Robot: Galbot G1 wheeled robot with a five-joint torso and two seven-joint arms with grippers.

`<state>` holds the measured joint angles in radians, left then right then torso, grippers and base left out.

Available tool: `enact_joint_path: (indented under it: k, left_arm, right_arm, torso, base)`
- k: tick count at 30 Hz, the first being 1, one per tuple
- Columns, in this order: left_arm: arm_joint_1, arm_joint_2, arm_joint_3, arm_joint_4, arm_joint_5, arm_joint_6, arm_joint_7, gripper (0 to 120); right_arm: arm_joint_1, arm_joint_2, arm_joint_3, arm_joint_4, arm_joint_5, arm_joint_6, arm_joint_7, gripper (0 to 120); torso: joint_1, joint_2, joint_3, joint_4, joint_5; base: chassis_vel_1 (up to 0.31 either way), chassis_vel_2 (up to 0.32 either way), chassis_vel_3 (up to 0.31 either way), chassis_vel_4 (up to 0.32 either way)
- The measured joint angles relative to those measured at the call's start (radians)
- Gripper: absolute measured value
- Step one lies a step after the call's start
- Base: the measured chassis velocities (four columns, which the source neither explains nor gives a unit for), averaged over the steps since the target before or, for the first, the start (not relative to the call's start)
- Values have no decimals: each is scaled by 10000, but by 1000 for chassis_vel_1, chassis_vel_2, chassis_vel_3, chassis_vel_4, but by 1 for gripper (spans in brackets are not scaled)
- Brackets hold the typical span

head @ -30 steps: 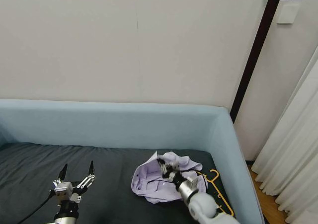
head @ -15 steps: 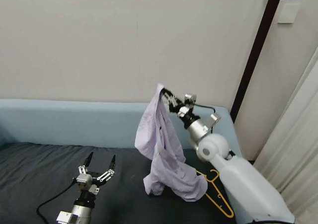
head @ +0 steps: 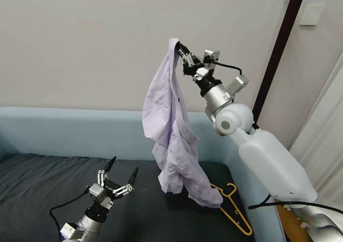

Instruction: Pick up the clothes from the sofa and hang them on the clothes hanger.

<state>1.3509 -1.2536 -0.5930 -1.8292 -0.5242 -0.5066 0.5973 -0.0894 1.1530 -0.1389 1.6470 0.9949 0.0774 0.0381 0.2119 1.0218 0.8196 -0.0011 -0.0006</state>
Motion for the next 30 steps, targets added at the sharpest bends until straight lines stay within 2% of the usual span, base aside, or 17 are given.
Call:
enact_joint_path:
  k: [7,12,14,15,16,20,21,24,30]
  left_arm:
    - [-228,341,441,76,-321,173,393,100]
    - [-313,151,1203,273,-274,397,-254,100]
    - [-383,-197,1777,468,251,565,-1045,100]
    - [-477,-631,2264,757,986,715,-1936,100]
    - [-477,-631,2264,757,986,715,-1936,100]
    - [-697,-1626,3128,1644,2406,869,-3879,100]
    - [-697,-1626,3128,1644,2406,869,-3879,100]
    - [-962,-2256,3557,2293,3039,854,-4942,100]
    - [-1699,-2796,3955,3111,3136,540,-5275,98]
  right_arm:
    - [378,4,-54,-112,47,-84,271,0]
    - [288,-41,-155,-165,23,-92,292,0]
    - [170,-33,-181,-285,-24,-89,299,0]
    - [95,-13,-181,-381,-67,-78,300,0]
    - [95,-13,-181,-381,-67,-78,300,0]
    - [-38,54,-181,-517,-162,-65,234,0]
    - [-38,54,-181,-517,-162,-65,234,0]
    - [-96,130,-206,-553,-205,-60,207,0]
    - [-231,109,-255,-555,-260,-57,184,0]
  torso:
    - [0,0,0,-3,0]
    - [0,0,0,-1,2]
    - [0,-1,1,-2,1]
    - [0,0,0,-2,3]
    - [0,0,0,-2,3]
    - [0,-1,1,-3,2]
    - [0,-1,1,-3,2]
    - [-1,-1,0,0,3]
    - [-1,-1,0,-2,3]
  base:
    - [0,0,0,0]
    - [0,0,0,0]
    - [0,0,0,0]
    - [0,0,0,0]
    - [0,0,0,0]
    - [0,0,0,0]
    - [0,0,0,0]
    - [0,0,0,0]
    - [0,0,0,0]
